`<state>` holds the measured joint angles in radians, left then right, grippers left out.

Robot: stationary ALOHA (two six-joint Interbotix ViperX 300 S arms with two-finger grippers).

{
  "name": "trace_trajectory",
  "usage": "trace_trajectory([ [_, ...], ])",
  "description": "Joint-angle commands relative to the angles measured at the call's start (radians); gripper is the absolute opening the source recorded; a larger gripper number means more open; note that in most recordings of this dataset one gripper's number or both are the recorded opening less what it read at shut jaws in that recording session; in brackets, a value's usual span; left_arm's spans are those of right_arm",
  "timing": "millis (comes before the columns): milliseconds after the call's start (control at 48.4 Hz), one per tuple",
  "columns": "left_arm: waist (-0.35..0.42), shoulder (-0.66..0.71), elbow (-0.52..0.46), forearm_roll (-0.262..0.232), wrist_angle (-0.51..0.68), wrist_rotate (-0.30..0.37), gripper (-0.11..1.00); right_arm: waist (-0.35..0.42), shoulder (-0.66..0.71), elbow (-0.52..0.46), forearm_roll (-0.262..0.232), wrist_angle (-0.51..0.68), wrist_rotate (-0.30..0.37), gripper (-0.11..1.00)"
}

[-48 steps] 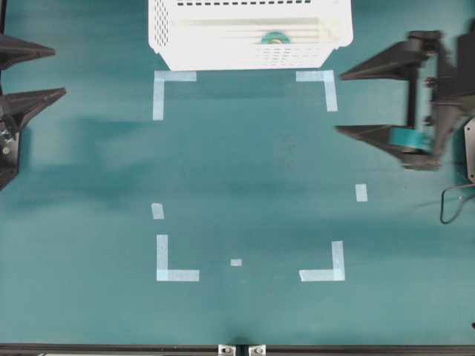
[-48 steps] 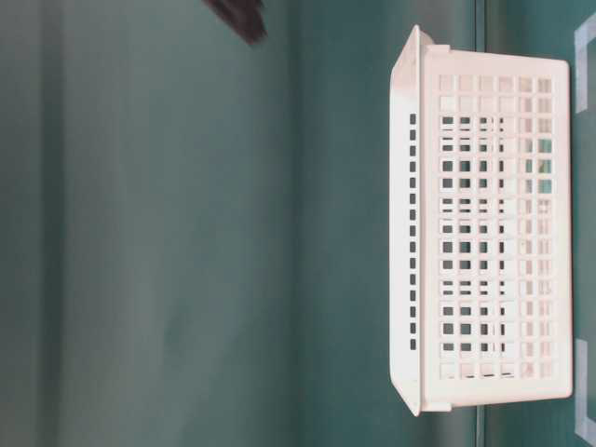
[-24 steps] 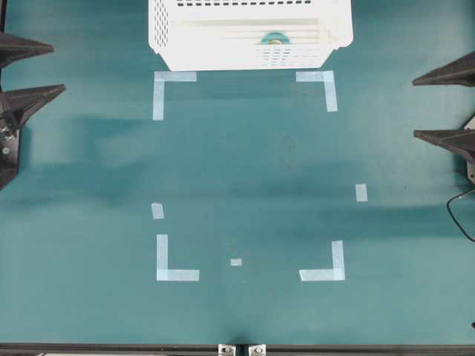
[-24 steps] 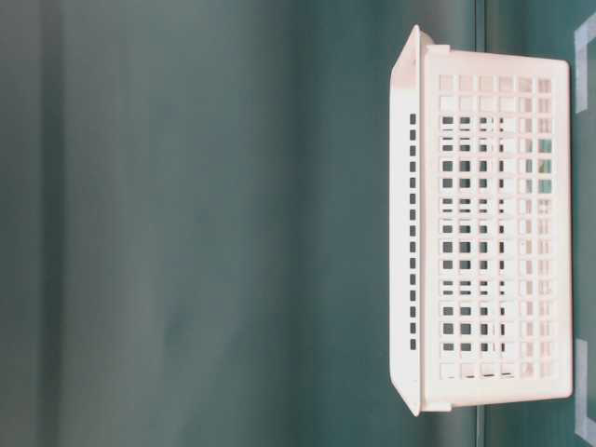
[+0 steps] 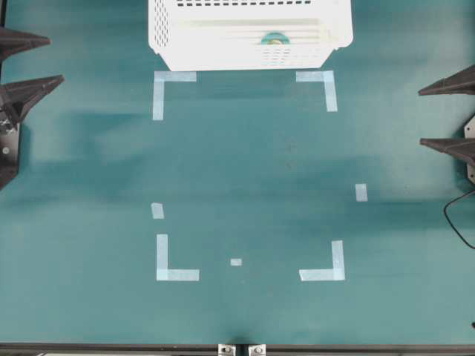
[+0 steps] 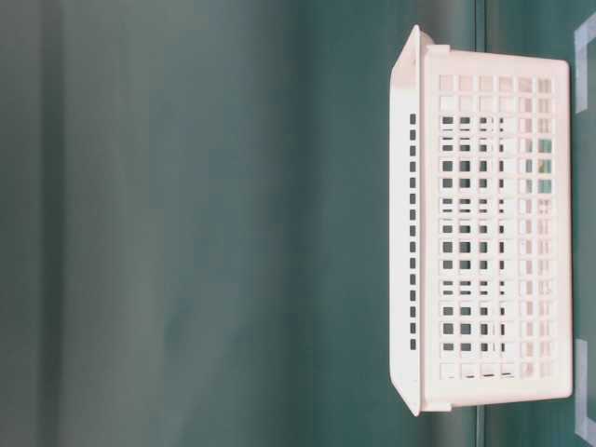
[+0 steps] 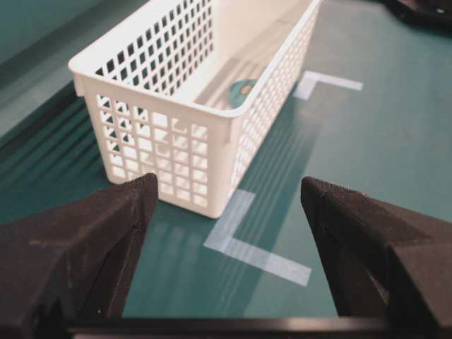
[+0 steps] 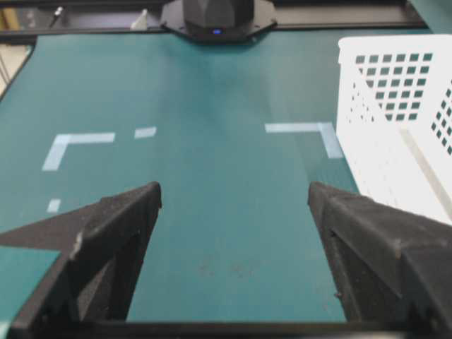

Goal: Put the tape into the white basket.

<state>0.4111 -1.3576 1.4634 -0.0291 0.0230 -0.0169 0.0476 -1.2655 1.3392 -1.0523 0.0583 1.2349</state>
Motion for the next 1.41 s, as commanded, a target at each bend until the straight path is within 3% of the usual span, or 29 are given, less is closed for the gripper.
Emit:
trace_trajectory([
  [0, 0.006, 0.008, -0.009, 0.0, -0.009, 0.002, 0.86, 0.002, -0.005, 0.006, -0.003, -0.006, 0.002, 0.94],
  [868, 0.006, 0.008, -0.008, 0.0, -0.009, 0.002, 0.86, 0.002, 0.046, 0.121, 0.006, 0.002, 0.012, 0.91],
  [1178, 0.006, 0.008, -0.009, 0.0, -0.009, 0.002, 0.86, 0.002, 0.06, 0.133, 0.0, 0.071, 0.006, 0.88],
  [1282, 0.006, 0.008, -0.008, 0.002, -0.009, 0.002, 0.86, 0.002, 0.06, 0.124, -0.003, 0.064, 0.002, 0.83],
  [1385, 0.006, 0.008, -0.008, 0.002, -0.009, 0.002, 0.86, 0.0, 0.058, 0.123, -0.005, 0.041, -0.003, 0.7],
])
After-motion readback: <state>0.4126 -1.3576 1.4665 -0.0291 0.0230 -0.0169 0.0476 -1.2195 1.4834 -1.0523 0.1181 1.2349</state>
